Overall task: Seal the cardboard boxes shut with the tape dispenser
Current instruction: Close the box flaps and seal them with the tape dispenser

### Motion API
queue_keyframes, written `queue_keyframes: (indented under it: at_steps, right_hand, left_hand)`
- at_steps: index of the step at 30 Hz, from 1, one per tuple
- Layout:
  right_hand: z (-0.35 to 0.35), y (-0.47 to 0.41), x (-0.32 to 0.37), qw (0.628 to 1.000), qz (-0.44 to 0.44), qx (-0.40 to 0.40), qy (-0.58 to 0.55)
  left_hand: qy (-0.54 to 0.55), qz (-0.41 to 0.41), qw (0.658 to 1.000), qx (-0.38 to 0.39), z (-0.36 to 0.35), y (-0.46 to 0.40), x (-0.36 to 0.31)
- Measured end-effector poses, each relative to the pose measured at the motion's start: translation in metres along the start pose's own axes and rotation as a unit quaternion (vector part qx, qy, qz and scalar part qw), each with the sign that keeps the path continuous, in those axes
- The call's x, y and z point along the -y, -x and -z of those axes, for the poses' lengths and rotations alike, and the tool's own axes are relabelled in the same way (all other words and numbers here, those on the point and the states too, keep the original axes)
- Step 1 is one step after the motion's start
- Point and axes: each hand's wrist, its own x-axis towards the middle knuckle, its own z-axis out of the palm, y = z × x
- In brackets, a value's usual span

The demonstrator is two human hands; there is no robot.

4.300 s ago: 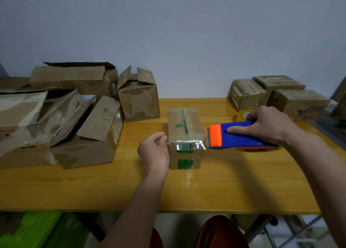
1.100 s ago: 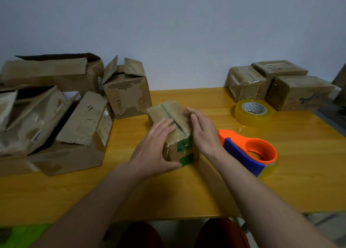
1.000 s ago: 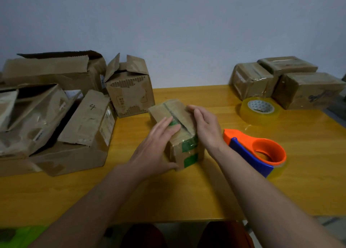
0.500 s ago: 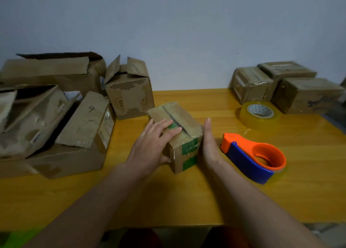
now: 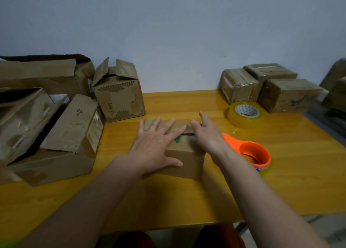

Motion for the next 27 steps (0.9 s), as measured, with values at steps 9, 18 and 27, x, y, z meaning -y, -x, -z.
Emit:
queue_keyframes:
  at_steps: [9,18,27]
  right_hand:
    - [-0.023,0.002,-0.029,0.981,0.048,-0.134,-0.129]
    - [-0.061,-0.003,-0.047,0.922,0.13,-0.343,-0.128]
    - [-0.042,-0.008,-0.044,0.971,-0.076,-0.193,-0.116]
  left_hand:
    - [-0.007,0.033,0.999,-0.025,-0.005,-0.005,-0.004]
    - [-0.005,0.138,0.99,-0.001,-0.004,-0.011,-0.013]
    - [-0.021,0.206,0.978,0.029,0.014,0.006,-0.013]
